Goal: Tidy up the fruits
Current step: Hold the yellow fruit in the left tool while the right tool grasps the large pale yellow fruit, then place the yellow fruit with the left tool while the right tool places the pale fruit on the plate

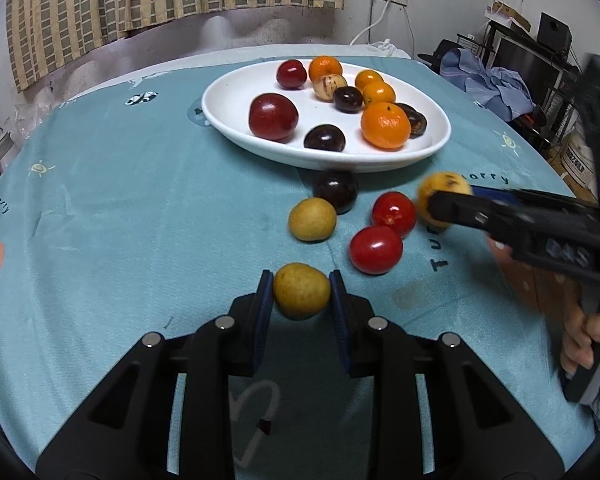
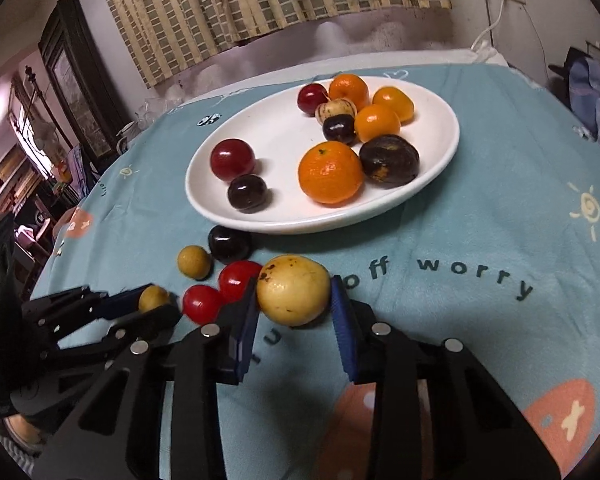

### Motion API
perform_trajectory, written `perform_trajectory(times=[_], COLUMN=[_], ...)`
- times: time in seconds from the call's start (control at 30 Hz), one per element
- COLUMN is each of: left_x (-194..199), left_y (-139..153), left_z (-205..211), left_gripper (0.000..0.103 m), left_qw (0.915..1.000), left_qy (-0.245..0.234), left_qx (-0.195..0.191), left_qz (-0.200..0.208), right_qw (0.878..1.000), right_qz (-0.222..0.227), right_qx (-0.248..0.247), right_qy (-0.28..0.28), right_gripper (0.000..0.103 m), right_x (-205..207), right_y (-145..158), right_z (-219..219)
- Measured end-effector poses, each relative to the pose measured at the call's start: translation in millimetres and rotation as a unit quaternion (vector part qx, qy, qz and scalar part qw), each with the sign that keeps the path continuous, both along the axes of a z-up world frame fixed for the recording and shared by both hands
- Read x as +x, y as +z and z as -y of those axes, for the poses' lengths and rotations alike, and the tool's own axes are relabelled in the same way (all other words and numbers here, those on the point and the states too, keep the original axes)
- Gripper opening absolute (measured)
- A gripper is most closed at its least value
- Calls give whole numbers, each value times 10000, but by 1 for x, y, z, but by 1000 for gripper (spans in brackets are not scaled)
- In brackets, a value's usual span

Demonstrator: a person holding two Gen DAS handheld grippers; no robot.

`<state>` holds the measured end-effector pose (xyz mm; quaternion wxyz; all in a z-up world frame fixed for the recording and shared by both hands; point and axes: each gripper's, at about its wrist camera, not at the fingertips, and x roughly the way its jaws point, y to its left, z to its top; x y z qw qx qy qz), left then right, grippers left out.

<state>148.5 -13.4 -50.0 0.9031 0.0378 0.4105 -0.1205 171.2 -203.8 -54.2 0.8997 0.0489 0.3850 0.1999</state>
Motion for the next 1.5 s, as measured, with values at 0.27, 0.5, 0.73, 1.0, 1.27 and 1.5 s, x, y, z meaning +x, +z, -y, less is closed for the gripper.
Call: perform_trajectory(times=[0.27,0.5,0.73,1.0,1.27,1.5], left_x=[-11,-13,-13,-12,55,111], left_y=[18,23,24,35,82,58], left_z=[-1,-1,-2,2,10,16], left_gripper=[29,29,29,29,29,63], left_qw=[9984,9973,9968,9954,9949,9960], left_qy=[220,278,280,292,390,577], left_qx=[147,246,308,373,-77,-296], left_qz=[503,637,679,833,930,615], right_qw=[9982,9986,9986,9980,9964,9972], right_qz=[493,362,400,620,776,118], right_qx=[-279,-260,-219,42,-32,207], right_qy=[211,288,269,84,-328,-704], right_gripper=[35,35,35,35,35,39], right_x=[-52,-50,-51,-51,20,87], right_y=[14,8,10,28,68,35], right_z=[-10,-11,-10,2,8,2])
